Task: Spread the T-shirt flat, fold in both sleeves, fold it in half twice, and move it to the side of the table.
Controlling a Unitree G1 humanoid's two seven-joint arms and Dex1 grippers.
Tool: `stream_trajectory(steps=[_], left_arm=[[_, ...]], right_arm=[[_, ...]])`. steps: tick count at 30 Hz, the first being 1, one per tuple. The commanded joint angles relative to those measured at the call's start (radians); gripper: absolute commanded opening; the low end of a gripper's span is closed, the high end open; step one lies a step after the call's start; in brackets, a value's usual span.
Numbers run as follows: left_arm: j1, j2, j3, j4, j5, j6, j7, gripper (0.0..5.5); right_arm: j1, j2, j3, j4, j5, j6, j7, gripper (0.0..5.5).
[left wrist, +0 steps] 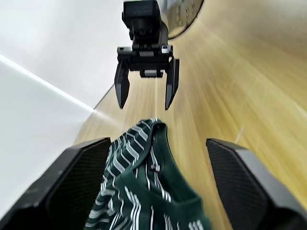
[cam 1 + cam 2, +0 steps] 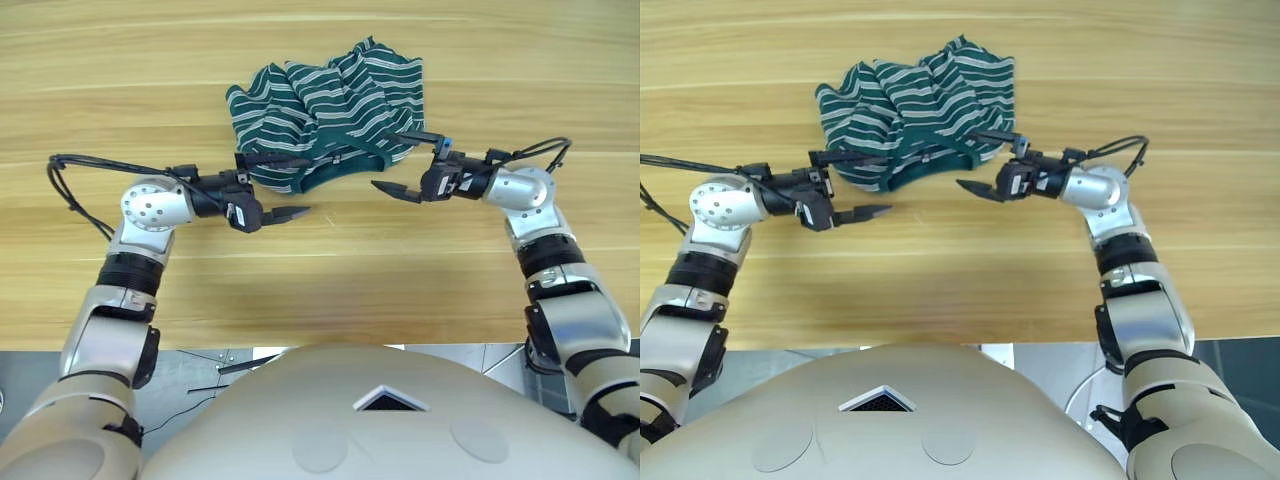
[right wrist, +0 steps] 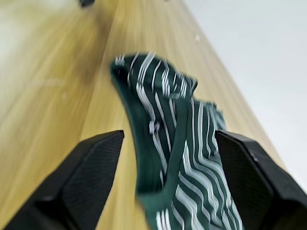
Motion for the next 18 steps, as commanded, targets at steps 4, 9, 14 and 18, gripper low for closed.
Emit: stream_trajectory(steps=[4, 9, 14, 18], left_arm=[[-0.006, 0.037, -0.006, 0.015, 0.117, 0.013, 0.104, 3.7], [-0.013, 0.076, 0.012, 0.055, 0.25, 0.029, 0.232, 3.7], [0.0, 0.106, -0.02, 0.069, 0.319, 0.042, 0.286, 3.7], [-0.009, 0.118, -0.048, 0.089, 0.393, 0.071, 0.329, 3.7]], right_arm=[[-0.06, -0.106, -0.022, 0.077, -0.151, 0.035, -0.176, 3.52], [-0.118, -0.118, 0.003, 0.16, -0.264, 0.075, -0.315, 3.52], [-0.159, -0.088, 0.044, 0.216, -0.32, 0.082, -0.384, 3.52], [-0.166, -0.061, 0.079, 0.234, -0.336, 0.072, -0.4, 3.52]])
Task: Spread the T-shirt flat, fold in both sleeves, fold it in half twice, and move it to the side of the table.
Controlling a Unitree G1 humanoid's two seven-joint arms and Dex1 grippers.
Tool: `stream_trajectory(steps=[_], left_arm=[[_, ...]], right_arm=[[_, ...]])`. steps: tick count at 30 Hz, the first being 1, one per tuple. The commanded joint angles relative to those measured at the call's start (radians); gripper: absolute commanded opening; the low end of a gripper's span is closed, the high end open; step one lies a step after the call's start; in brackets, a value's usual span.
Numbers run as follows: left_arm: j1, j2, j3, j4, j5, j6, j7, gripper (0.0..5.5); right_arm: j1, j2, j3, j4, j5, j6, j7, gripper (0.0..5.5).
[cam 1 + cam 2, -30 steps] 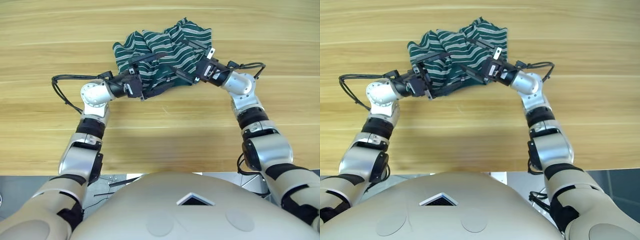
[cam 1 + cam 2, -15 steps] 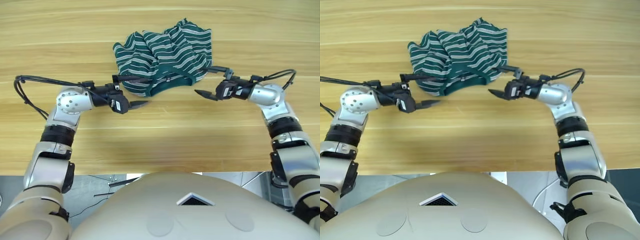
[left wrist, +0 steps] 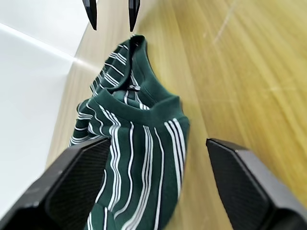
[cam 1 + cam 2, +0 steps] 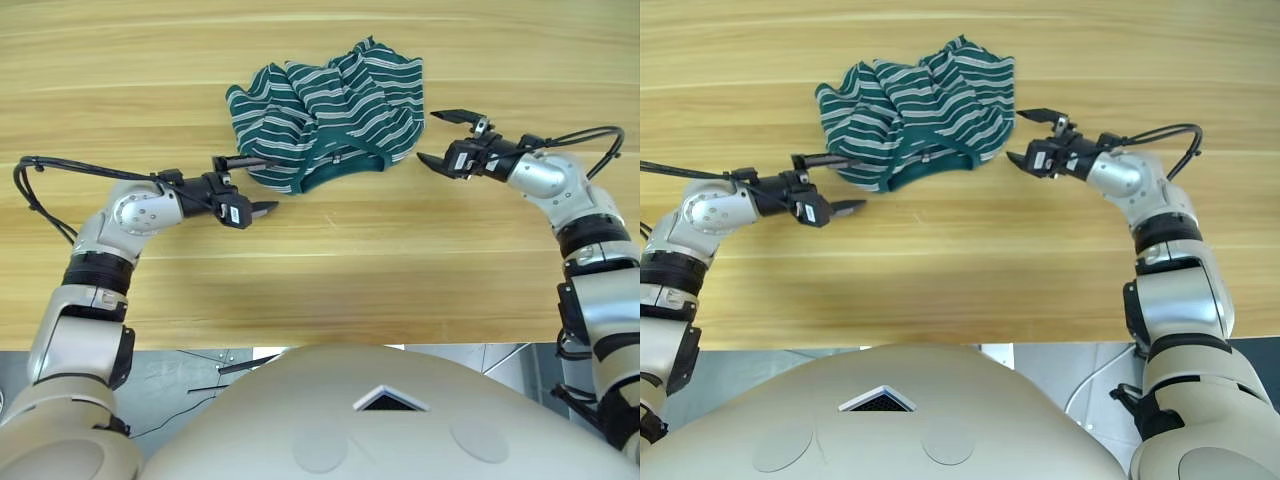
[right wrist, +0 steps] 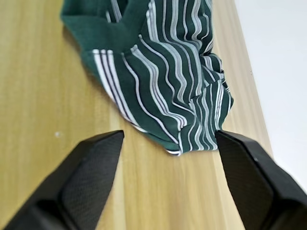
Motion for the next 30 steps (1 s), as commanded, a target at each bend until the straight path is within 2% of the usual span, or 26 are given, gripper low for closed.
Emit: stream_trajectory(steps=[1, 13, 29, 30], left_arm=[[-0.007, 0.019, -0.038, 0.024, 0.071, 0.03, 0.03, 3.7], [-0.046, 0.014, -0.117, 0.043, 0.123, 0.058, 0.098, 3.62], [-0.105, 0.024, -0.192, 0.138, 0.212, 0.131, 0.194, 0.89], [-0.107, 0.024, -0.194, 0.14, 0.213, 0.132, 0.197, 0.8]], right_arm=[[-0.032, 0.032, 0.037, 0.02, -0.03, -0.004, -0.015, 3.52], [-0.028, 0.061, 0.069, 0.035, -0.03, -0.016, -0.03, 3.55], [-0.057, 0.044, 0.073, 0.113, -0.049, 0.055, -0.055, 3.56], [-0.061, 0.049, 0.081, 0.124, -0.059, 0.068, -0.063, 3.39]])
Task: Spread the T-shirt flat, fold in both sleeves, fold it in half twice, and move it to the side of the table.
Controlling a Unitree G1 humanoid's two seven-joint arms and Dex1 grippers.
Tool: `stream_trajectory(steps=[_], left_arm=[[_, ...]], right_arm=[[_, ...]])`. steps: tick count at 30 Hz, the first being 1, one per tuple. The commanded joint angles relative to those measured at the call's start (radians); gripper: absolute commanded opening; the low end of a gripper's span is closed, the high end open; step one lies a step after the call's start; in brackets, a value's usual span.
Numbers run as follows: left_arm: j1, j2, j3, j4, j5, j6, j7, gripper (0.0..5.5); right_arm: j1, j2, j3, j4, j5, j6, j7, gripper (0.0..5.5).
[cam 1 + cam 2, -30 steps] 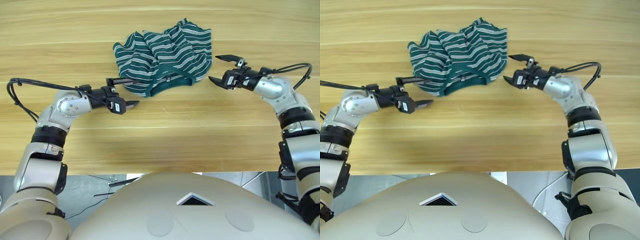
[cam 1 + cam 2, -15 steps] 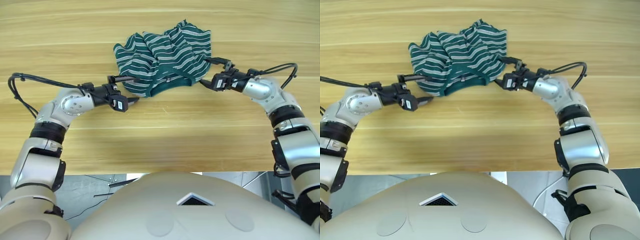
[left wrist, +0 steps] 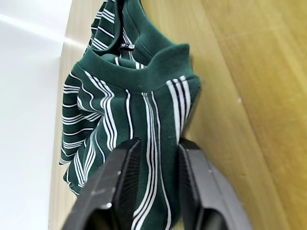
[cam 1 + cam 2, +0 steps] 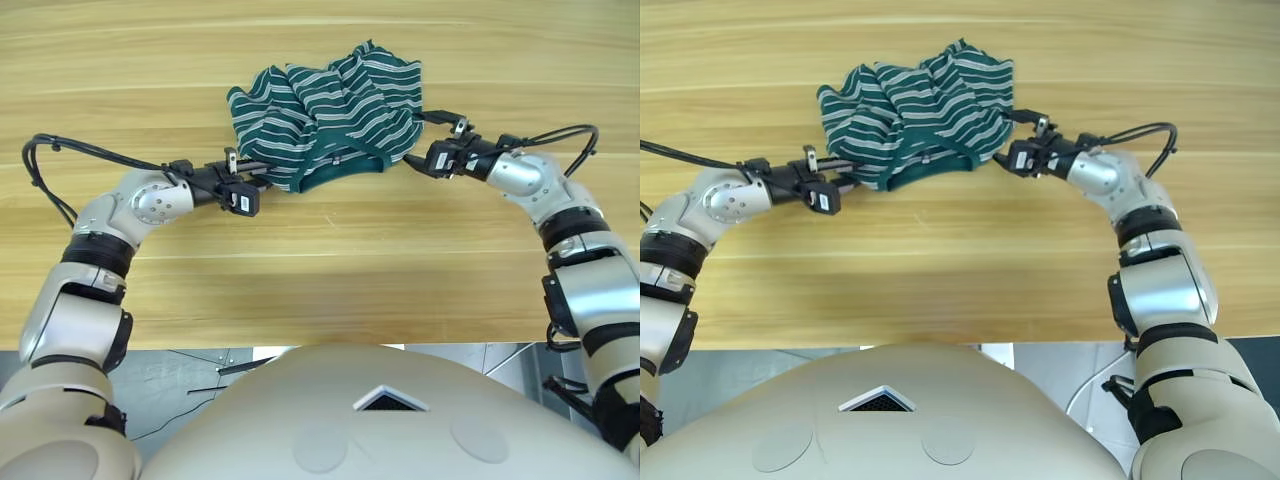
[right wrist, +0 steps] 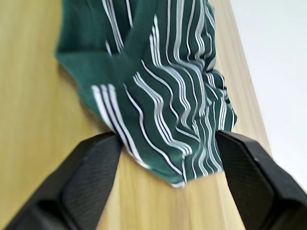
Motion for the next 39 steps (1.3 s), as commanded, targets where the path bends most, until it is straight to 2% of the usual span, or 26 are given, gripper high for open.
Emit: stream_trajectory(steps=[1, 5, 17, 26, 30, 35, 39], left_arm=[[0.014, 0.013, -0.036, 0.036, 0.052, 0.035, -0.009, 0.57], [0.015, 0.012, -0.04, 0.031, 0.045, 0.032, -0.006, 0.0], [0.007, 0.008, -0.048, 0.044, 0.041, 0.03, 0.019, 0.0], [-0.046, -0.009, -0.045, 0.115, 0.015, 0.002, 0.044, 0.0], [-0.132, 0.026, 0.05, 0.104, -0.082, -0.075, 0.098, 0.0], [-0.192, 0.126, 0.224, -0.08, -0.353, -0.19, 0.094, 0.0], [-0.035, 0.337, 0.247, -0.468, -0.814, -0.221, -0.02, 0.0]], right_arm=[[-0.003, -0.003, 0.034, 0.048, -0.045, 0.058, -0.011, 3.22], [-0.007, 0.024, 0.073, 0.067, -0.072, 0.085, -0.039, 2.38], [-0.003, 0.035, 0.092, 0.073, -0.051, 0.054, -0.032, 0.04], [-0.017, 0.031, 0.054, 0.078, -0.001, 0.041, -0.03, 0.04], [-0.05, -0.053, -0.059, 0.007, 0.161, -0.063, 0.063, 0.04], [0.012, -0.251, -0.218, -0.347, 0.598, -0.133, 0.326, 0.04], [0.299, -0.473, -0.328, -0.858, 1.079, -0.124, 0.531, 0.04]])
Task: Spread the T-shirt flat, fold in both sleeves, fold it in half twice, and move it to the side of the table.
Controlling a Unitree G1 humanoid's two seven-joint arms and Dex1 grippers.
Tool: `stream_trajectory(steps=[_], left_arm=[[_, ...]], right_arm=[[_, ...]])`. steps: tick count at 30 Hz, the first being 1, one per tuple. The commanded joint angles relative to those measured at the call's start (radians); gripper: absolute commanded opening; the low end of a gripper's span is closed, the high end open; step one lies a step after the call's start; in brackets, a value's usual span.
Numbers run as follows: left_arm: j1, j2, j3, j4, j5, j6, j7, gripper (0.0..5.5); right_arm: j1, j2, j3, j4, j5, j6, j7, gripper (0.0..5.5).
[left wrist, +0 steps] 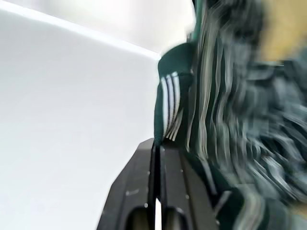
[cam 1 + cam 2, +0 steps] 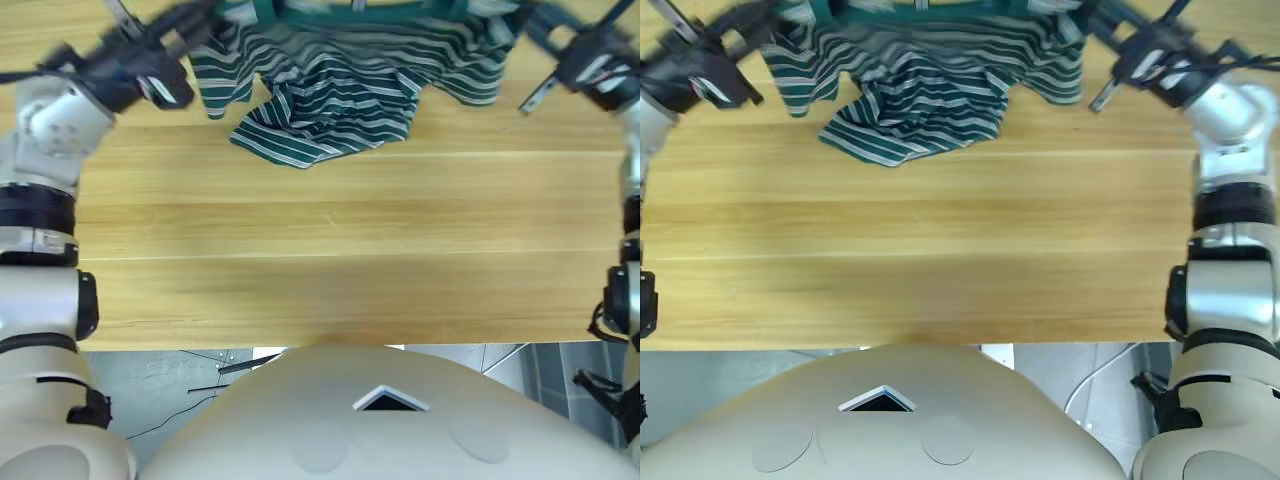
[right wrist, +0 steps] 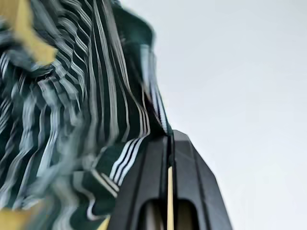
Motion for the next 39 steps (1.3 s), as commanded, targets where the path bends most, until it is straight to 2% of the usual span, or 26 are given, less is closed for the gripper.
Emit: stream_trajectory(steps=[1, 4, 6, 7, 8, 10, 13, 14, 15, 16, 17, 18, 19, 20, 21, 22, 24, 25, 26, 27, 28, 30, 32, 33, 36, 39], left_arm=[[0.199, 0.242, 0.021, -0.362, -0.393, -0.046, -0.116, 0.0], [0.449, 0.473, -0.034, -0.521, -0.548, -0.267, -0.134, 0.0], [0.542, 0.577, -0.09, -0.543, -0.612, -0.387, -0.158, 0.0], [0.526, 0.577, -0.118, -0.516, -0.645, -0.354, -0.217, 0.0], [0.484, 0.553, -0.142, -0.472, -0.666, -0.292, -0.28, 0.0], [0.313, 0.436, -0.188, -0.316, -0.668, -0.108, -0.444, 0.0], [-0.004, 0.226, -0.224, -0.012, -0.596, 0.135, -0.689, 0.0], [-0.123, 0.159, -0.233, 0.099, -0.562, 0.203, -0.767, 0.0], [-0.283, 0.092, -0.241, 0.242, -0.502, 0.286, -0.823, 0.0], [-0.493, 0.021, -0.228, 0.396, -0.453, 0.411, -0.791, 0.0], [-0.753, -0.046, -0.204, 0.552, -0.381, 0.528, -0.543, 0.0], [-0.972, -0.088, -0.165, 0.663, -0.346, 0.643, -0.247, 0.0], [-1.165, -0.085, -0.081, 0.728, -0.369, 0.694, 0.086, 0.0], [-1.296, -0.067, 0.029, 0.756, -0.447, 0.665, 0.305, 0.0], [-1.372, -0.049, 0.148, 0.746, -0.576, 0.629, 0.299, 0.0], [-1.391, -0.027, 0.221, 0.707, -0.647, 0.547, 0.24, 0.0], [-1.305, 0.012, 0.247, 0.62, -0.615, 0.366, 0.126, 0.0], [-1.168, 0.019, 0.247, 0.565, -0.592, 0.291, 0.066, 0.0], [-0.956, 0.001, 0.239, 0.499, -0.607, 0.248, -0.08, 0.0], [-0.716, -0.017, 0.19, 0.478, -0.572, 0.17, -0.214, 0.0], [-0.532, -0.036, 0.156, 0.489, -0.541, 0.124, -0.313, 0.0], [-0.255, -0.091, 0.139, 0.492, -0.565, 0.139, -0.511, 0.0], [-0.084, -0.126, 0.125, 0.459, -0.603, 0.167, -0.662, 0.0], [-0.037, -0.137, 0.11, 0.453, -0.593, 0.167, -0.7, 0.0], [0.11, -0.165, 0.045, 0.439, -0.504, 0.128, -0.792, 0.0], [0.247, -0.191, 0.016, 0.308, -0.483, 0.112, -0.871, 0.0]], right_arm=[[0.306, -0.199, -0.118, -0.436, 0.43, -0.021, 0.209, 0.04], [0.528, -0.204, -0.25, -0.628, 0.683, -0.029, 0.397, 0.04], [0.583, -0.183, -0.27, -0.664, 0.736, 0.011, 0.494, 0.04], [0.554, -0.172, -0.239, -0.63, 0.689, 0.049, 0.522, 0.04], [0.503, -0.155, -0.202, -0.578, 0.613, 0.085, 0.538, 0.04], [0.322, -0.1, -0.092, -0.435, 0.409, 0.176, 0.569, 0.04], [-0.054, 0.025, 0.049, -0.102, 0.106, 0.263, 0.601, 0.04], [-0.19, 0.063, 0.078, 0.02, 0.024, 0.291, 0.581, 0.04], [-0.386, 0.108, 0.117, 0.187, -0.114, 0.357, 0.416, 0.04], [-0.63, 0.16, 0.155, 0.368, -0.245, 0.498, 0.102, 0.04], [-0.884, 0.18, 0.142, 0.52, -0.309, 0.674, -0.305, 0.04], [-1.065, 0.175, 0.087, 0.613, -0.301, 0.791, -0.598, 0.04], [-1.191, 0.137, 0.012, 0.65, -0.255, 0.837, -0.768, 0.04], [-1.264, 0.092, -0.049, 0.654, -0.216, 0.831, -0.836, 0.04], [-1.3, 0.043, -0.121, 0.633, -0.157, 0.783, -0.815, 0.04], [-1.287, -0.018, -0.186, 0.574, -0.108, 0.71, -0.738, 0.04], [-1.148, -0.11, -0.285, 0.401, -0.035, 0.592, -0.576, 0.04], [-0.948, -0.13, -0.344, 0.249, 0.025, 0.569, -0.465, 0.04], [-0.677, -0.132, -0.382, 0.101, 0.023, 0.513, -0.392, 0.04], [-0.405, -0.128, -0.372, 0.03, -0.053, 0.419, -0.367, 0.04], [-0.215, -0.113, -0.352, 0.013, -0.098, 0.372, -0.341, 0.04], [0.007, -0.08, -0.215, 0.114, -0.185, 0.26, -0.24, 0.04], [0.148, -0.067, -0.067, 0.138, -0.243, 0.17, -0.107, 0.04], [0.192, -0.064, -0.029, 0.11, -0.237, 0.147, -0.054, 0.04], [0.258, -0.064, 0.011, -0.05, -0.111, 0.109, 0.078, 0.04], [0.316, -0.084, 0.015, -0.17, -0.021, 0.101, 0.175, 0.04]])
